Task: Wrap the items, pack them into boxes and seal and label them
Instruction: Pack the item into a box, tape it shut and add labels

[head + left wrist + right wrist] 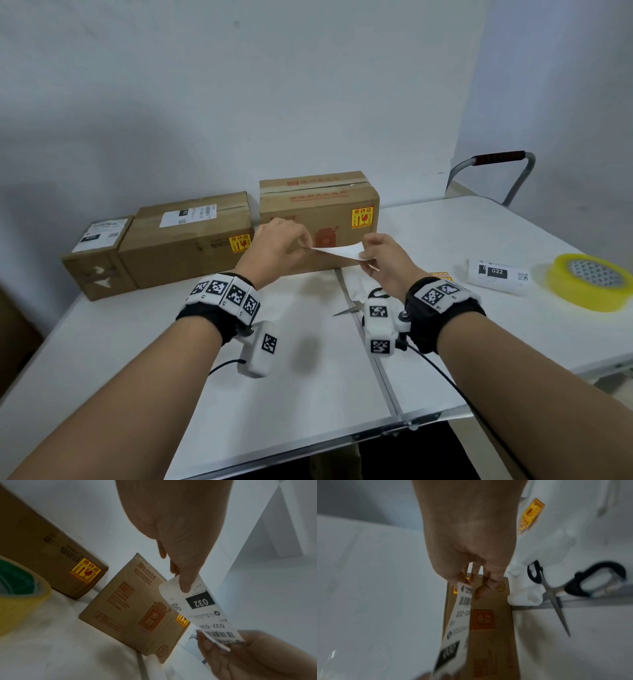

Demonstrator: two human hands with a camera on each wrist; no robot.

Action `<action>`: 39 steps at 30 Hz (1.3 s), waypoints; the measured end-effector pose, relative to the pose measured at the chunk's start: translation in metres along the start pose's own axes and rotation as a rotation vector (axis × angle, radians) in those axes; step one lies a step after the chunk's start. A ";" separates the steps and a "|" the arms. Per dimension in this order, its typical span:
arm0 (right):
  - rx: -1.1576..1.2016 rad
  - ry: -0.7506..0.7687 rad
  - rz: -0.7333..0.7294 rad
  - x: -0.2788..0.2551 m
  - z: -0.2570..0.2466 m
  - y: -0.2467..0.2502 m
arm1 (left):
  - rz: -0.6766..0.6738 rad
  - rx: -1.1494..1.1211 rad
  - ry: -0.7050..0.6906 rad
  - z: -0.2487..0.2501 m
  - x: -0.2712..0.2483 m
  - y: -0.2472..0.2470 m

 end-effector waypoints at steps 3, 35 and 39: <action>0.159 -0.070 -0.069 -0.004 -0.007 0.002 | -0.061 -0.377 0.229 -0.006 0.004 0.007; -0.569 0.679 0.139 0.081 -0.112 -0.043 | 0.141 -0.868 0.491 -0.050 0.099 0.038; -0.661 0.681 0.106 0.109 -0.121 -0.052 | 0.183 -0.760 0.472 -0.067 0.125 0.043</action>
Point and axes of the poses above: each hand's wrist, its own x-axis towards the middle knuckle, its own y-axis out of the back of the hand, z = x × y, the point moved 3 cm from there along x, towards the middle knuckle, and after that the axes turned 2 degrees about -z, right-handed, at the moved point
